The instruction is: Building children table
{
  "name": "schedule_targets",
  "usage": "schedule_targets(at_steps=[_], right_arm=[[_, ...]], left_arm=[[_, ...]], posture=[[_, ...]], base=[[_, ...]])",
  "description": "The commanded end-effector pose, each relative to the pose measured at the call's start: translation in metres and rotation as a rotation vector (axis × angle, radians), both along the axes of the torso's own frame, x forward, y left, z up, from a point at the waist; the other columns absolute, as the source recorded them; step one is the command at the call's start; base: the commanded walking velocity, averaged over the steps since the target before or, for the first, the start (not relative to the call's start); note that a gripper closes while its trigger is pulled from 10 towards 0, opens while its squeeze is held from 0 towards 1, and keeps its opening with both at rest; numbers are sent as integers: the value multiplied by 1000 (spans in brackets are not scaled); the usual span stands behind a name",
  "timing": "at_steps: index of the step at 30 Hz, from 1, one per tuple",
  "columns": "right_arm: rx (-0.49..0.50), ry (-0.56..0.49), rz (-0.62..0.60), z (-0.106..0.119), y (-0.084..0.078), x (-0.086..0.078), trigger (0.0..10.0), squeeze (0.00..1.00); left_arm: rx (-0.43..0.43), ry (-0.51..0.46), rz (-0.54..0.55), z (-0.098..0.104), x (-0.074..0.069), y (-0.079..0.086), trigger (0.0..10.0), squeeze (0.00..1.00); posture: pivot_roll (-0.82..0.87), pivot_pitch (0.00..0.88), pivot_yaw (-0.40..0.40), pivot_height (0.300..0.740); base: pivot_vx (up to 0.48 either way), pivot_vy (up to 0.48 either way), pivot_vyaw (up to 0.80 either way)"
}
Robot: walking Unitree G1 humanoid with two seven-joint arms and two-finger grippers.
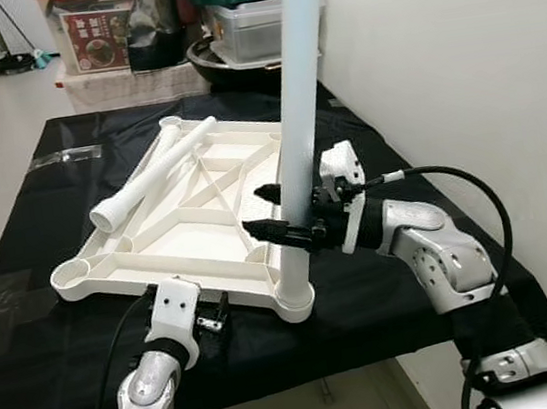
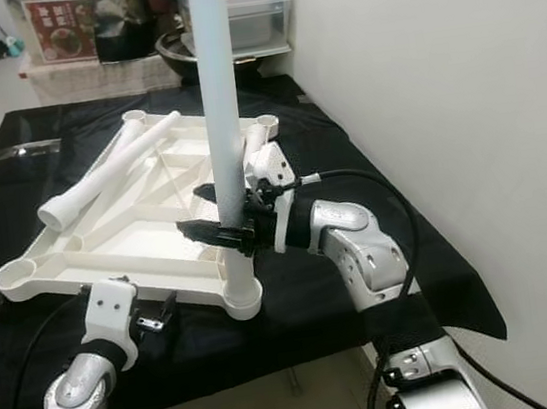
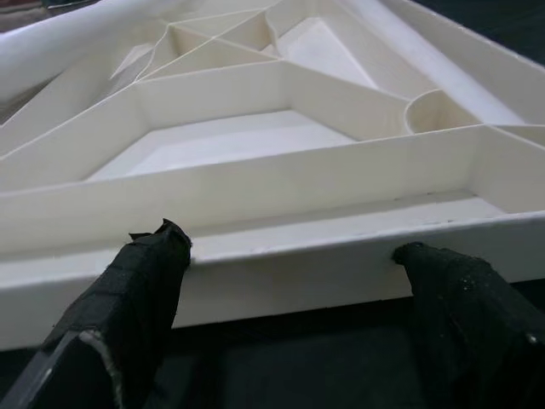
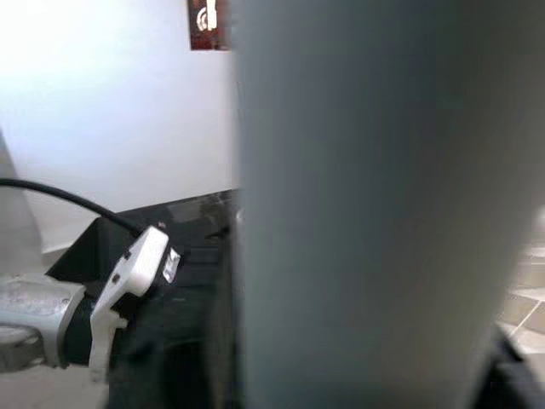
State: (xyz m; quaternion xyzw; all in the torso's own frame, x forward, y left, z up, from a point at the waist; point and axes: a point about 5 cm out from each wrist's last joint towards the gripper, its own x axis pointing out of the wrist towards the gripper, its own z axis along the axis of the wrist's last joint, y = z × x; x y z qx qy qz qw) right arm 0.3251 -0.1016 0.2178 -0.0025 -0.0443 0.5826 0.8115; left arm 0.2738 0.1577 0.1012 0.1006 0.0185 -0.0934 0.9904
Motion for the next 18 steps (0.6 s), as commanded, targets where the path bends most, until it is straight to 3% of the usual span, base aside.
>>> schedule_targets(at_steps=[1,2,3,4,5,6,8,9,10,11,12,14,15,17,18], right_arm=[[-29,90,116,-23,17,-8,0,0],[-38,115,-89,-31,14,8,0,0],[-38,115,-89,-31,14,8,0,0],[-68,168,-348,-42,5,26,0,0],[-68,168,-348,-42,5,26,0,0],[-96,204,-521,-50,-3,36,0,0],[-103,292,-903,-64,-35,50,0,0],[-100,319,-1014,-68,-45,52,0,0],[-94,351,-1204,-75,-63,47,0,0],[-94,351,-1204,-75,-63,47,0,0],[-94,369,-1320,-80,-74,42,0,0],[-96,367,-1373,-83,-77,33,0,0],[-84,361,-1347,-82,-70,25,2235,0],[-73,353,-1303,-81,-62,19,2235,0],[-55,340,-1235,-78,-52,16,10000,0]], left_arm=[[3,-3,19,0,1,3,10000,0],[5,-1,14,-1,-1,3,10000,0],[5,-1,14,-1,-1,3,10000,0],[10,4,9,-2,-2,2,10000,0],[10,4,9,-2,-2,2,10000,0],[14,7,5,-2,-3,2,10000,0],[15,7,7,-2,-2,4,10000,0],[14,7,9,-2,-2,5,10000,0],[13,8,5,-2,-2,4,10000,0],[13,8,5,-2,-2,4,10000,0],[13,10,2,-3,-1,3,10000,0],[14,11,-4,-3,-1,1,10000,0],[13,11,-6,-2,-2,1,10000,0],[12,10,-7,-2,-2,0,10000,0],[10,11,-5,-2,-3,1,10000,0]], posture=[[149,0,-107,740],[148,0,-105,740],[148,0,-105,740],[143,0,-101,740],[143,0,-101,740],[143,0,-101,740],[132,0,-95,740],[132,0,-95,740],[123,0,-90,740],[123,0,-90,740],[123,0,-90,740],[117,0,-91,740],[116,0,-89,740],[114,0,-88,740],[114,0,-88,740]], base=[[0,0,0],[0,0,0],[0,0,0],[0,0,0],[0,0,0],[0,0,0],[0,0,0],[0,0,0],[0,0,0],[0,0,0],[0,0,0],[0,0,0],[0,0,0],[0,0,0],[0,0,0]])
